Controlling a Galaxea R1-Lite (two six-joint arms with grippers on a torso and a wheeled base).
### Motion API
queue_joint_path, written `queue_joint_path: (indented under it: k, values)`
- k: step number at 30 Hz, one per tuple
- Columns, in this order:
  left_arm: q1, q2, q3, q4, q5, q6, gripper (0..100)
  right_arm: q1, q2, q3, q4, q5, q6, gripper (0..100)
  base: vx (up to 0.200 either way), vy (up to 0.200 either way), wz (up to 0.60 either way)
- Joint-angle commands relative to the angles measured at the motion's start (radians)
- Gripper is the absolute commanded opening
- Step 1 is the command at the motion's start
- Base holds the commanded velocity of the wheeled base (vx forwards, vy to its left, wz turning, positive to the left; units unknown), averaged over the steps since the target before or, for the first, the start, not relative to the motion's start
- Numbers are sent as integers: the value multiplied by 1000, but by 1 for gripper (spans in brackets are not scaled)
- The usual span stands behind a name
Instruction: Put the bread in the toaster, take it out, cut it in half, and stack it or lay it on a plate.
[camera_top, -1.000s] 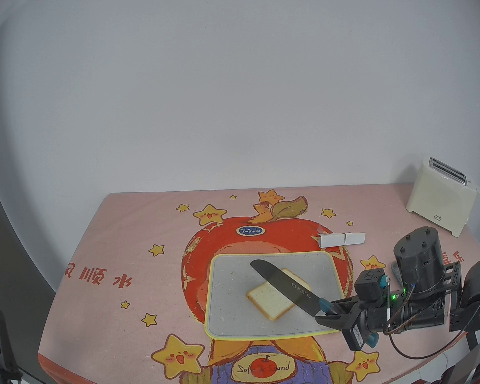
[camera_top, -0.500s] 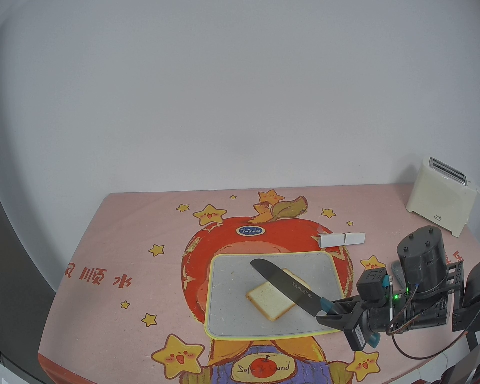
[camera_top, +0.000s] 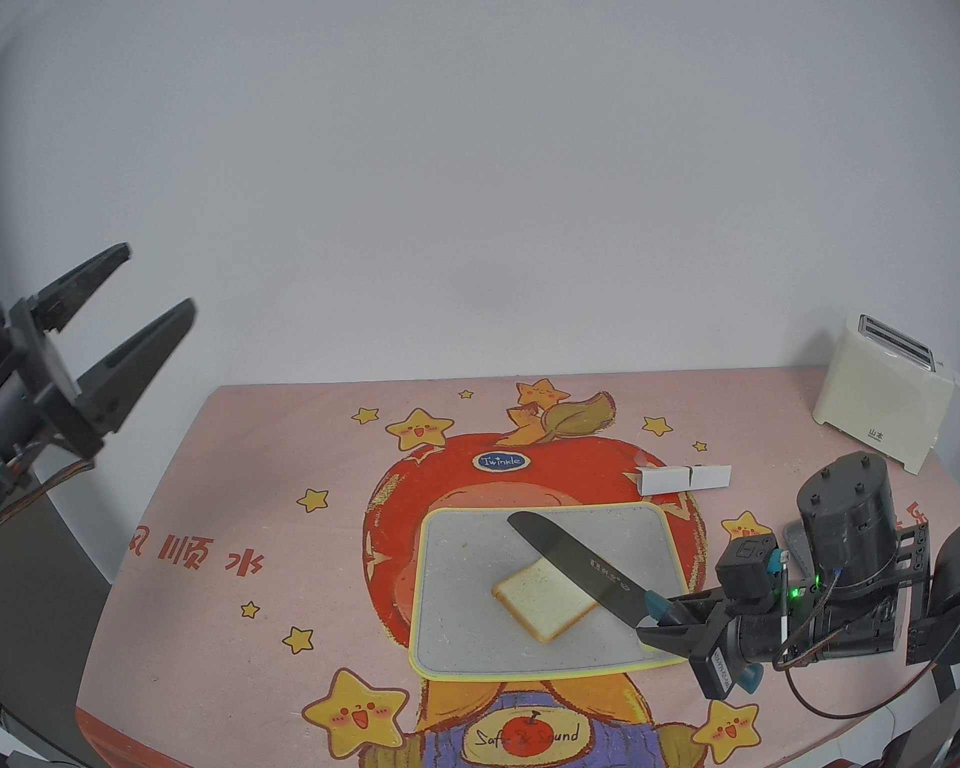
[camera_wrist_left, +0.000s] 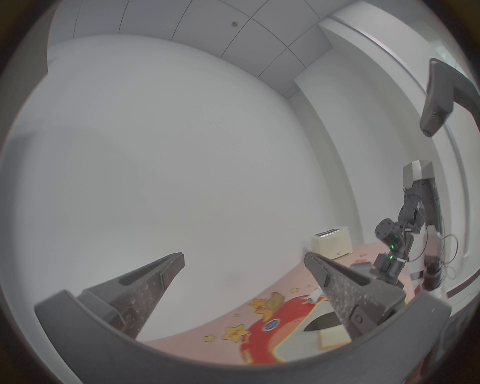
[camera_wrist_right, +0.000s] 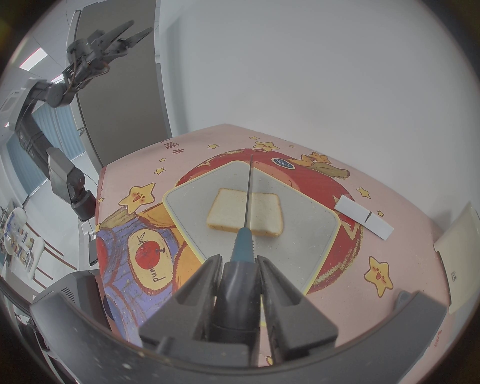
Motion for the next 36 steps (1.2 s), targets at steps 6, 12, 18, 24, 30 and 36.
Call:
queue_joint_path:
  k: [6,12,18,24,30,36]
  values:
    - [-279,368,-125,-35,138,-109,100,11,-1,8,-1,-16,0,0,0,0,0]
    - [-316,414,-126,-48,207,-190,100,11,-3,10,-1,-16,0,0,0,0,0]
    - [-317,531,-148,-118,203,-198,0,12,-1,11,-1,-16,0,0,0,0,0]
    - [-362,672,-192,-192,203,-222,0,12,-1,16,-1,-16,0,0,0,0,0]
    - [-385,761,-240,-216,203,-260,0,12,2,14,-3,-16,0,0,0,0,0]
    - [-388,812,-234,-245,198,-263,0,11,3,17,-3,-16,-2,0,0,0,0]
